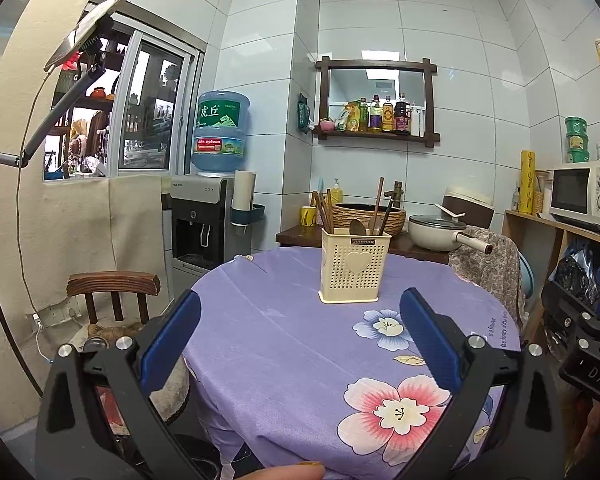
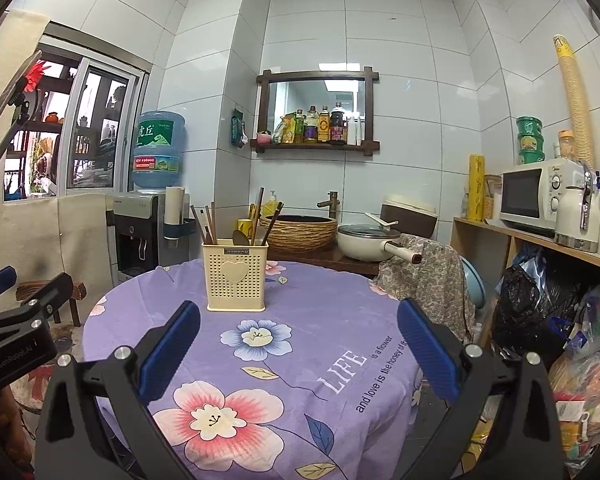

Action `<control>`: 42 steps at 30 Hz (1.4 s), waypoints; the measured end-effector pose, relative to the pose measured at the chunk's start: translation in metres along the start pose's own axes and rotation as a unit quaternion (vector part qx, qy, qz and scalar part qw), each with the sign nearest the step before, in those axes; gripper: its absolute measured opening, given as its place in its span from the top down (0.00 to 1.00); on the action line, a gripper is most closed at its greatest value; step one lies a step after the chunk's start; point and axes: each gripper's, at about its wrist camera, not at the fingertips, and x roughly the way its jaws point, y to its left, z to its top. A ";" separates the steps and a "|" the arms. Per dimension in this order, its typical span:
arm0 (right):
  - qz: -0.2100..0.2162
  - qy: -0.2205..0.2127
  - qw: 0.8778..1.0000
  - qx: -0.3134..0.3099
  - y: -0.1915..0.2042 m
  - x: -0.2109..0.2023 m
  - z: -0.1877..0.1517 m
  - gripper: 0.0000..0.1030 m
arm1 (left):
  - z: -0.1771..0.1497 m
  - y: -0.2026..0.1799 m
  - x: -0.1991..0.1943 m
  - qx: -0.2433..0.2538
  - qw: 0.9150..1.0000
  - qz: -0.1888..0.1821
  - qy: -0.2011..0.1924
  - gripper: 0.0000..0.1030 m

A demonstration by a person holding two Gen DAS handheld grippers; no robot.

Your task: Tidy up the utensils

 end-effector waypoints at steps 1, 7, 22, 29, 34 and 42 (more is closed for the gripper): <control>0.001 0.001 1.000 0.000 0.000 0.000 0.000 0.06 | 0.000 -0.001 0.000 0.000 1.000 0.000 0.001 0.05; 0.007 -0.001 1.000 0.003 0.000 -0.001 0.000 0.06 | -0.001 0.000 0.000 -0.002 1.000 -0.005 0.004 0.05; 0.010 0.002 1.000 0.001 0.003 -0.001 -0.001 0.06 | -0.002 -0.002 -0.001 -0.001 1.000 -0.008 0.005 0.05; 0.010 0.004 1.000 0.001 0.003 -0.001 -0.002 0.06 | -0.003 -0.005 0.000 0.006 1.000 -0.010 0.010 0.05; 0.011 0.007 1.000 0.001 0.004 0.001 -0.005 0.06 | -0.004 -0.006 0.001 0.008 1.000 -0.008 0.011 0.05; 0.009 0.008 1.000 0.001 0.004 0.001 -0.007 0.06 | -0.005 -0.006 0.001 0.007 1.000 -0.006 0.012 0.05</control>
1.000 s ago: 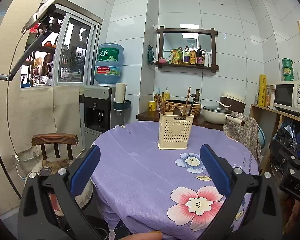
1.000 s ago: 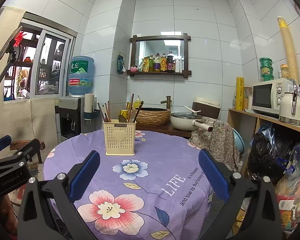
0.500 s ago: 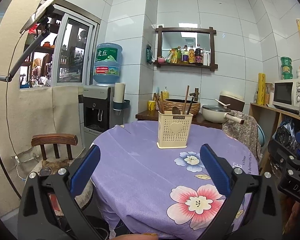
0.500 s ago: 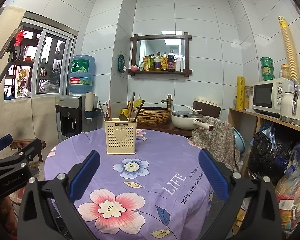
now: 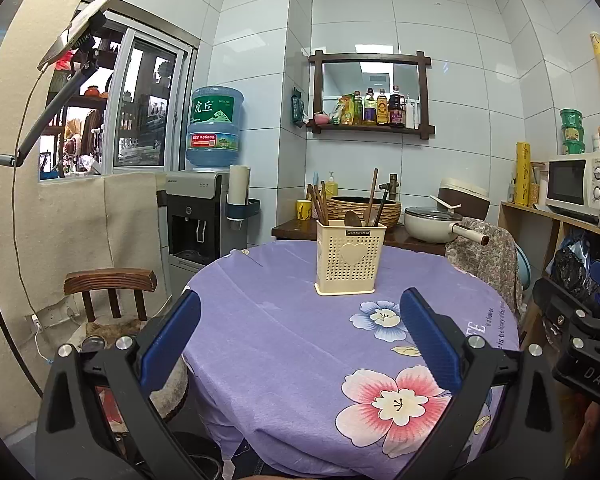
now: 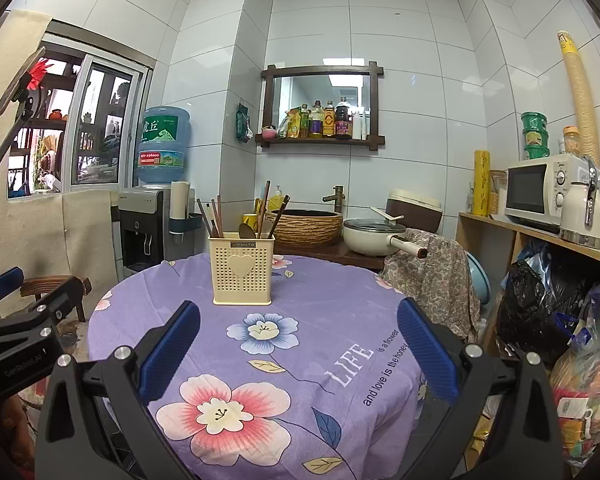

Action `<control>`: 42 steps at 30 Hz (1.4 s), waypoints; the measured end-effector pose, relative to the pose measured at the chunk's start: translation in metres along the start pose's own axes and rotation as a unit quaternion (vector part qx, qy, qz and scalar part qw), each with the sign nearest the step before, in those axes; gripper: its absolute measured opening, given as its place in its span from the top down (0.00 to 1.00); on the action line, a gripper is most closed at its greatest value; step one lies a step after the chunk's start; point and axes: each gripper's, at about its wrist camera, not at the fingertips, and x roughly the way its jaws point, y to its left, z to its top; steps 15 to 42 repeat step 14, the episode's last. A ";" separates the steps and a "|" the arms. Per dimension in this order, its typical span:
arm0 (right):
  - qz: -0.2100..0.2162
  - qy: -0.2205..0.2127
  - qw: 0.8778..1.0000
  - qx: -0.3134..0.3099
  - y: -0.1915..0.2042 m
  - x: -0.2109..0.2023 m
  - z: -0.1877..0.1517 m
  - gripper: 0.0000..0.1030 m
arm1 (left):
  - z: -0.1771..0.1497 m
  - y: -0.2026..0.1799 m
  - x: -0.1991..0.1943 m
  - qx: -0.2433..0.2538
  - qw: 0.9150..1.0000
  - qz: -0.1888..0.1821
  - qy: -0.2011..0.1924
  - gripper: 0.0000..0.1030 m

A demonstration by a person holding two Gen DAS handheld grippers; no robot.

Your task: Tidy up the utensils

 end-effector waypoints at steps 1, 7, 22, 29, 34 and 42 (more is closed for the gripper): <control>0.000 0.000 1.000 0.000 0.000 0.000 0.000 0.06 | 0.000 0.000 0.000 -0.001 1.000 0.000 0.000 0.05; 0.001 0.002 1.000 -0.001 -0.001 0.001 -0.002 0.06 | -0.001 0.000 0.000 0.001 1.000 0.005 0.003 0.05; 0.002 0.004 1.000 -0.001 -0.001 0.001 -0.002 0.06 | -0.001 0.000 0.001 0.000 1.000 0.005 0.007 0.05; 0.002 0.004 1.000 -0.001 -0.001 0.001 -0.002 0.06 | -0.001 0.000 0.001 0.000 1.000 0.005 0.007 0.05; 0.002 0.004 1.000 -0.001 -0.001 0.001 -0.002 0.06 | -0.001 0.000 0.001 0.000 1.000 0.005 0.007 0.05; 0.002 0.004 1.000 -0.001 -0.001 0.001 -0.002 0.06 | -0.001 0.000 0.001 0.000 1.000 0.005 0.007 0.05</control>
